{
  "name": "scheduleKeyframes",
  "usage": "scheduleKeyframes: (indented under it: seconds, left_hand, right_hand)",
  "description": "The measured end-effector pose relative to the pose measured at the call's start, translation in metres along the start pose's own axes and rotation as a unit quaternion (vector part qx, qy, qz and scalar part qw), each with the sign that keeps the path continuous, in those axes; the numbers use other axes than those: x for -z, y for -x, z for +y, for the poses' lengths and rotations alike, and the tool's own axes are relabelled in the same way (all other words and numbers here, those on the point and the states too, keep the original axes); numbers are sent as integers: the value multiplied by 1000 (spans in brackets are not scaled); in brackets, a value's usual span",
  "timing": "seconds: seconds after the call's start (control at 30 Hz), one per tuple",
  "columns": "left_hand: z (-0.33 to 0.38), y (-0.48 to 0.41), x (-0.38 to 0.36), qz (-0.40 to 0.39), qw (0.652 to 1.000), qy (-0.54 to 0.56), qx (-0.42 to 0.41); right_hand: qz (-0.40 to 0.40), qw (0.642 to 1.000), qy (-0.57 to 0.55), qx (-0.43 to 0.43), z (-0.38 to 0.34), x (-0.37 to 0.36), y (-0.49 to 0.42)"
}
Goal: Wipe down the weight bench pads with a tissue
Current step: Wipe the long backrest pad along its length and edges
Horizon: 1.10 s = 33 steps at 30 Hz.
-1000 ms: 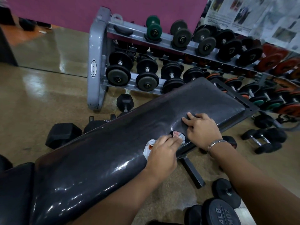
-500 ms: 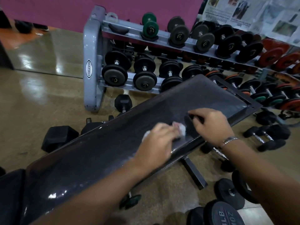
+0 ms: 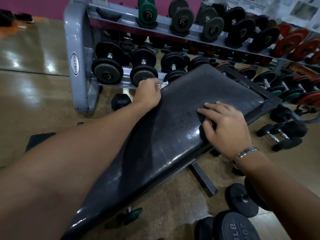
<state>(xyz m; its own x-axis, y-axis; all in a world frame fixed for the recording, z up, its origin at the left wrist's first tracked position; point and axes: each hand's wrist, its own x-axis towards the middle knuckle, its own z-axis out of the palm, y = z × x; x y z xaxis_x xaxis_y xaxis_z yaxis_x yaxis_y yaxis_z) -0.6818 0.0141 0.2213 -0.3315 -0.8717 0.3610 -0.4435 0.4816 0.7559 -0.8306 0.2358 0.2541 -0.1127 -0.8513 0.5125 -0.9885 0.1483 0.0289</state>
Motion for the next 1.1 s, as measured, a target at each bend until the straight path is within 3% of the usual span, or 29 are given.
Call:
scheduleKeyframes:
  seconds: [0.27, 0.53, 1.1]
  left_hand:
    - [5, 19, 1, -2, 1000, 0, 23]
    - [26, 95, -1, 25, 990, -24, -138]
    - [44, 191, -7, -16, 965, -56, -254]
  right_hand:
    - [-27, 999, 7, -28, -9, 9, -4]
    - [-73, 996, 16, -39, -10, 12, -6]
    - [-216, 974, 51, -55, -29, 41, -14]
